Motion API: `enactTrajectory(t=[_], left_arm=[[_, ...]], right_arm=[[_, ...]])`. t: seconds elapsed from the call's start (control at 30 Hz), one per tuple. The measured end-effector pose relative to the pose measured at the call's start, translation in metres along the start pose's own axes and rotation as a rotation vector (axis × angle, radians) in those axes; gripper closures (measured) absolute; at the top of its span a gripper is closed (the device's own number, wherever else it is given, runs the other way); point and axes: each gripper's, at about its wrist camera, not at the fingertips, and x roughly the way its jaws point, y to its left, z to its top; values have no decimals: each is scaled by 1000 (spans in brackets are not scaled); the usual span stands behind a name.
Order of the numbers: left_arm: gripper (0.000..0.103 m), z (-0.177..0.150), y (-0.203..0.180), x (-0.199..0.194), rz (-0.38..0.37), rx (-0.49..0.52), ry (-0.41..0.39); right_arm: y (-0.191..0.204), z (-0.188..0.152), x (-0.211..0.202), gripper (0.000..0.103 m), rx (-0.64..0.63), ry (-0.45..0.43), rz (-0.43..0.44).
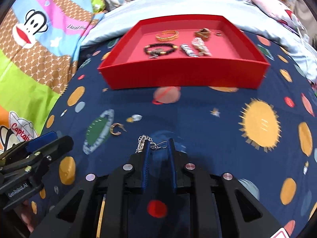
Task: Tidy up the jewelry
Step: 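Move both grippers back toward the earrings, right gripper over the silver earring, then close the left gripper on the gold hoop earring while the right gripper holds the silver earring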
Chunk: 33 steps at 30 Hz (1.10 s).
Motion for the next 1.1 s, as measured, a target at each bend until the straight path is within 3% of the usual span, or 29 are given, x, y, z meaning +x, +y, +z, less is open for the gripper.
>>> enactTrajectory(t=[0.17,0.37,0.63,0.8,1.1], left_arm=[[46,-1,-29,15,-32,66,11],[48,7,-44,35,-41,68,20],[66,12,-50,52,-24,65,21],[88,13,-56,55,-28,73,34],[88,-1,-73,37,-68,84,45]], right_arm=[[-15,-8,-13,87,27,-7,-9],[-30,-15,-27,87,51,-12,-22],[-41,-22,-34,87,68,-9,-32],[-45,-24,-39,87,73,-16,-31],[-54,-24,-71,87,76,-68,-52]])
